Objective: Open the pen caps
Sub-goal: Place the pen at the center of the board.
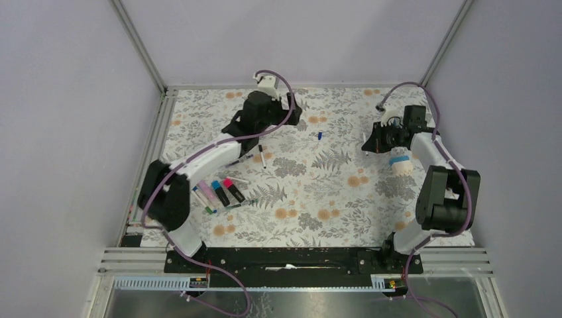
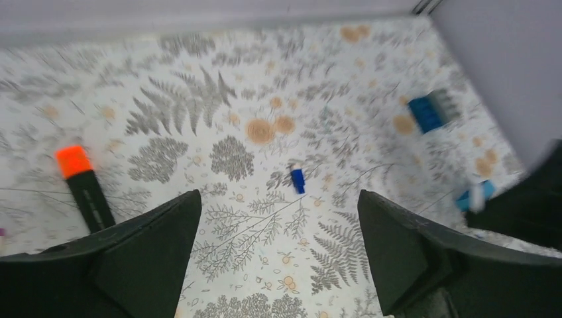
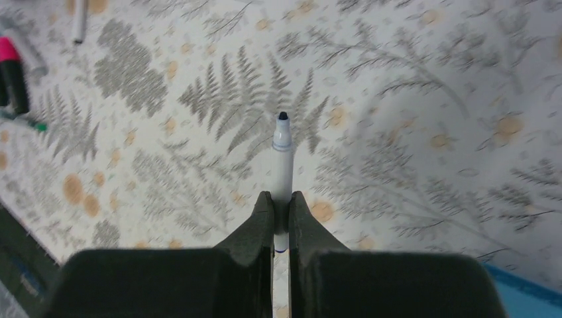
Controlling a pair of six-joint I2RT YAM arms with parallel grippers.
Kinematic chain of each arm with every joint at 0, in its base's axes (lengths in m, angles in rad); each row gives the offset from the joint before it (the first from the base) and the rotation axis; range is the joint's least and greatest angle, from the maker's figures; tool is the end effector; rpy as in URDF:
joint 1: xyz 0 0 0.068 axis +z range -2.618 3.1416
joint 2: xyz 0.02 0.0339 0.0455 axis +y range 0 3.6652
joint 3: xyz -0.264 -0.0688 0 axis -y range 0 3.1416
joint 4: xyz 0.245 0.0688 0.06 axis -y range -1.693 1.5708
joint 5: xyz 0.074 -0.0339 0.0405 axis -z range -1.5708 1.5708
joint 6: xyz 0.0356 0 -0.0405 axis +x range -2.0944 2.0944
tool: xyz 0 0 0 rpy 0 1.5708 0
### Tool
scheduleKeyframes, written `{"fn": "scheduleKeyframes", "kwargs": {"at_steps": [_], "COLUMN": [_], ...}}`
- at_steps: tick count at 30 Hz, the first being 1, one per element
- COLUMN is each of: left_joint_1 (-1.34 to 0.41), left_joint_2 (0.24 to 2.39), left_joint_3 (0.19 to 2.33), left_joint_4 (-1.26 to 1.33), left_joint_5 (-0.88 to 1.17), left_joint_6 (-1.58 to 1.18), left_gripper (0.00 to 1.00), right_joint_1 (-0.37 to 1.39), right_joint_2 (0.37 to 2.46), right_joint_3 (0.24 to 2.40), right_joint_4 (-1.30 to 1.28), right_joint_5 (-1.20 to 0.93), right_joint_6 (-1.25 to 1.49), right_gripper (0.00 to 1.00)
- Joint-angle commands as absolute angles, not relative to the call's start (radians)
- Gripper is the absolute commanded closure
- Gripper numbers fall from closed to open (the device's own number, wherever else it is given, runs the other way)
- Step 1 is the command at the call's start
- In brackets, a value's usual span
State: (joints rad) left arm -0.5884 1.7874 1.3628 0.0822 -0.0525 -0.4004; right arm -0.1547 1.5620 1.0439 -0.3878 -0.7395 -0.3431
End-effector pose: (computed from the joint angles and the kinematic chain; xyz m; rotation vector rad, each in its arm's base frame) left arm 0.3570 -0.2359 0.2883 0.1479 1.9557 -0.6108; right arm 0.3220 -0.0259 0.2293 -0.5117 2.2133 0.6543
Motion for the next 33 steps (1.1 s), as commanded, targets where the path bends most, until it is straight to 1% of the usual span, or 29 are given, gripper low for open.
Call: {"fn": "scheduleKeyframes", "kwargs": {"at_steps": [1, 3, 6, 7, 11, 15, 19, 23, 26, 30, 33], "left_joint_1": [-0.568, -0.530, -0.455, -0.445, -0.431, -0.427, -0.425, -0.423, -0.423, -0.423, -0.423], "left_joint_2": [1.537, 1.454, 1.355, 1.317, 1.231, 1.181, 1.187, 1.241, 1.290, 1.328, 1.341], "left_joint_3": [1.160, 1.079, 1.003, 0.972, 0.911, 0.855, 0.817, 0.841, 0.876, 0.897, 0.908], "left_joint_4": [0.285, 0.285, 0.242, 0.221, 0.090, 0.010, 0.002, -0.051, -0.087, -0.128, -0.154], "left_joint_5": [-0.116, -0.087, 0.121, 0.144, 0.147, 0.116, 0.094, 0.092, 0.096, 0.081, 0.074], "left_joint_6": [-0.262, -0.318, -0.369, -0.388, -0.420, -0.436, -0.477, -0.518, -0.532, -0.536, -0.535], "left_gripper": [0.01, 0.01, 0.01, 0.01, 0.01, 0.01, 0.01, 0.01, 0.01, 0.01, 0.01], "right_joint_1": [-0.115, -0.095, -0.052, -0.038, -0.005, -0.005, -0.005, -0.005, -0.005, -0.005, -0.005], "right_joint_2": [1.679, 1.744, 1.859, 1.893, 2.007, 2.045, 2.070, 2.086, 2.086, 2.079, 2.063], "right_joint_3": [1.190, 1.251, 1.335, 1.365, 1.474, 1.511, 1.517, 1.520, 1.519, 1.513, 1.501], "right_joint_4": [-0.391, -0.389, -0.395, -0.405, -0.459, -0.460, -0.461, -0.462, -0.463, -0.463, -0.463], "right_joint_5": [-0.538, -0.483, -0.434, -0.421, -0.384, -0.355, -0.338, -0.306, -0.288, -0.282, -0.282], "right_joint_6": [-0.298, -0.282, -0.262, -0.258, -0.254, -0.243, -0.242, -0.244, -0.247, -0.245, -0.241], "right_gripper": [1.00, 1.00, 1.00, 1.00, 1.00, 0.96, 0.93, 0.89, 0.81, 0.76, 0.68]}}
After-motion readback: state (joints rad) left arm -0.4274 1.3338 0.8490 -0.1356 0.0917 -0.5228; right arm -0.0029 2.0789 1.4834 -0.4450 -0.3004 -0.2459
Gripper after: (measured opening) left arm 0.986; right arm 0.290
